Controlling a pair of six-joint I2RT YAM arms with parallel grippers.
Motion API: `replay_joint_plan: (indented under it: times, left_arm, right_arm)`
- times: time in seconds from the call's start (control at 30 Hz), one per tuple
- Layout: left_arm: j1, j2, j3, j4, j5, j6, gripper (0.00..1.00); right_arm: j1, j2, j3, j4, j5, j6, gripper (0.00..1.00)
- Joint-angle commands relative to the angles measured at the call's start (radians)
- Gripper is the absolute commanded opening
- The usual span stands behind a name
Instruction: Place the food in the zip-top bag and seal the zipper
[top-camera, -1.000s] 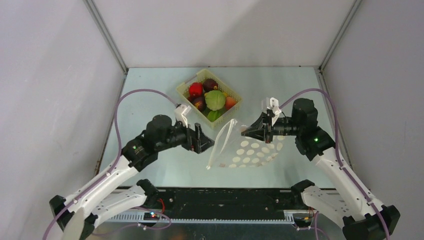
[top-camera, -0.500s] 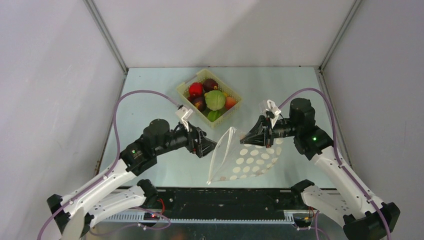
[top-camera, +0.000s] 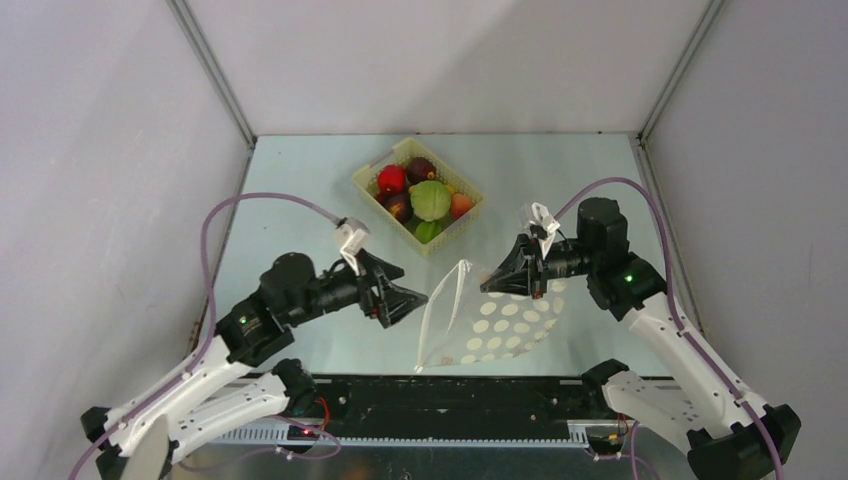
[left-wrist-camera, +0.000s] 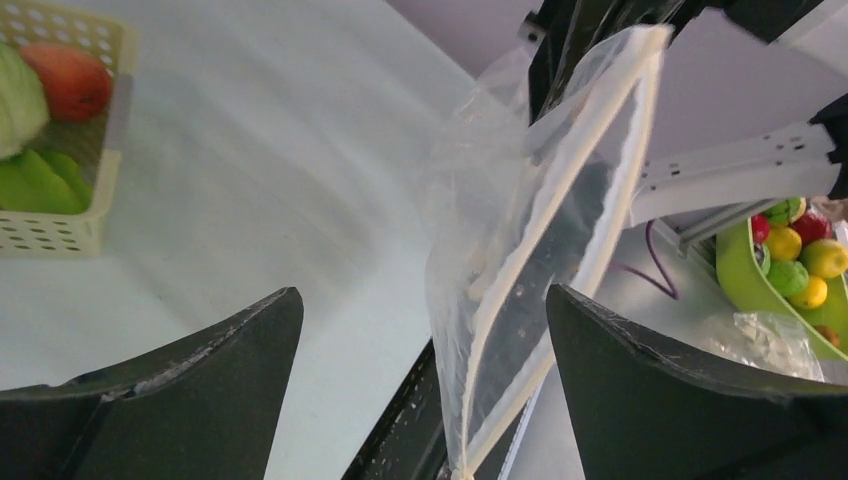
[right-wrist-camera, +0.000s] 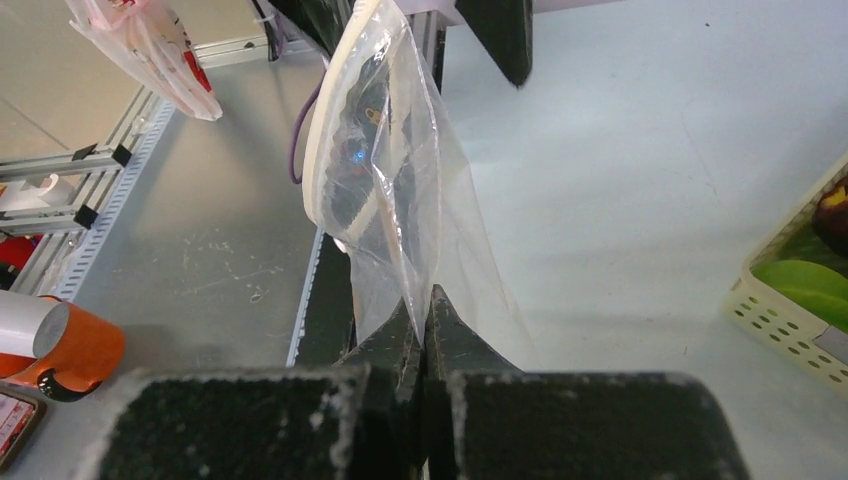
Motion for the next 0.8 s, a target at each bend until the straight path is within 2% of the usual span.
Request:
replay_joint_plan:
  times: [0.0,0.07,0.27,0.4,0.47,0.53,0.6,0.63,0.67,0.7,0.73,0.77]
  left_arm:
    - [-0.051,0.103,0.011,0.039,0.036,0.047,0.98]
    - [-0.066,0.132,0.021,0.05,0.04,0.065,1.0]
    - [-0.091,0.175,0.028,0.07,0.062,0.084,0.92]
    - [-0.107,0.19,0.01,0.104,0.079,0.072,0.83]
    - [-0.117,0.201,-0.002,0.139,0.107,0.062,0.75]
    - [-0.13,0.217,-0.002,0.157,0.137,0.063,0.6]
    - [-0.144,0.23,0.008,0.146,0.131,0.068,0.23]
    - [-0.151,0.231,0.012,0.138,0.11,0.068,0.14]
    - [-0.154,0.228,0.014,0.132,0.083,0.066,0.04]
    - [-0.155,0.22,0.013,0.123,0.071,0.064,0.02]
    - [-0.157,0.213,0.011,0.12,0.047,0.062,0.01]
    - [-0.157,0.195,0.006,0.112,0.03,0.057,0.0]
  right_arm:
    - [0.01,-0.021,0.043,0.018,-0.022,0.002,0.0]
    - [0.011,-0.024,0.043,0.023,-0.029,0.007,0.0]
    - [0.012,-0.032,0.043,0.052,-0.06,0.032,0.0]
    - [0.013,-0.035,0.043,0.085,-0.072,0.054,0.0]
    - [0.014,-0.03,0.043,0.103,-0.066,0.063,0.0]
    - [0.014,-0.022,0.043,0.117,-0.057,0.067,0.0]
    - [0.015,-0.009,0.043,0.135,-0.045,0.081,0.0]
    - [0.016,-0.002,0.043,0.144,-0.035,0.086,0.04]
    - [0.015,0.001,0.043,0.148,0.002,0.105,0.16]
    - [0.016,0.003,0.043,0.153,0.068,0.12,0.46]
    - [0.017,0.003,0.043,0.152,0.106,0.142,0.59]
    - [0.018,-0.001,0.042,0.143,0.18,0.148,0.86]
